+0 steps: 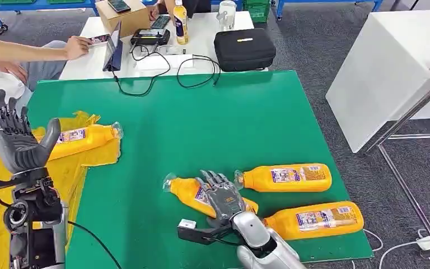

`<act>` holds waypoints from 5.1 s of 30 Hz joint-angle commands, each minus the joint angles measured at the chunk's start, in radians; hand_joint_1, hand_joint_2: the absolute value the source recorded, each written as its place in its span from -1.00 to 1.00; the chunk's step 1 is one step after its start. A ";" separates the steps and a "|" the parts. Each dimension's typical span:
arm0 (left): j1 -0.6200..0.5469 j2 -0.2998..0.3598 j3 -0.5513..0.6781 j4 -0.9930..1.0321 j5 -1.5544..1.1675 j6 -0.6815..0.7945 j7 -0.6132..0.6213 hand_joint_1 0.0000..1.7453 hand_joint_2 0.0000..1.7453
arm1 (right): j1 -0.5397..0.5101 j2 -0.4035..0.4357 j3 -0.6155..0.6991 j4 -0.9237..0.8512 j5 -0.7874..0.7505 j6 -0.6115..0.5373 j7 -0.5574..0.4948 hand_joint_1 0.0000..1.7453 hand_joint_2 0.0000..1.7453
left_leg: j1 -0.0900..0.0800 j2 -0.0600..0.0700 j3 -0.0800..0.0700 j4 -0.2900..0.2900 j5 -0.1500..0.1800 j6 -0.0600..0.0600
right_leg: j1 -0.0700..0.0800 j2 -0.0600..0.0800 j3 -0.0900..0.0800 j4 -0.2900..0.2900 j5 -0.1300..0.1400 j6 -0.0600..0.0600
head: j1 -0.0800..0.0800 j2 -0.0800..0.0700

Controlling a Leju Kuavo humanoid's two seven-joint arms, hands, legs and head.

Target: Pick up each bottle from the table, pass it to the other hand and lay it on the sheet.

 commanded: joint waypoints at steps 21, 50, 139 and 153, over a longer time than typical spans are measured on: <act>-0.058 -0.040 -0.014 0.106 -0.015 0.005 -0.001 -1.00 1.00 | -0.077 0.073 -0.157 0.132 -0.194 0.027 -0.095 1.00 1.00 | 0.001 -0.001 0.001 0.000 -0.001 -0.001 | 0.001 -0.001 0.002 0.000 -0.001 0.000 | 0.000 0.000; -0.051 -0.045 -0.148 0.119 -0.011 0.027 0.005 -1.00 1.00 | -0.081 0.174 -0.321 0.087 -0.486 -0.108 -0.299 1.00 1.00 | 0.001 -0.001 -0.001 0.000 0.000 -0.001 | 0.000 -0.002 -0.001 0.000 -0.001 0.000 | 0.000 0.000; -0.044 0.102 -0.555 0.246 0.501 -0.299 0.367 -1.00 1.00 | -0.066 0.258 -0.152 0.069 -0.481 -0.415 -0.553 1.00 1.00 | 0.002 -0.001 0.000 0.000 -0.002 -0.002 | 0.002 0.001 0.002 -0.001 -0.001 0.000 | 0.000 0.000; -0.067 0.099 -0.577 0.302 0.534 -0.314 0.364 -1.00 1.00 | -0.096 0.289 0.016 0.179 -0.410 -0.460 -0.561 1.00 1.00 | 0.002 -0.002 -0.002 0.000 -0.001 -0.002 | 0.001 -0.001 0.000 0.000 -0.001 0.000 | 0.000 0.000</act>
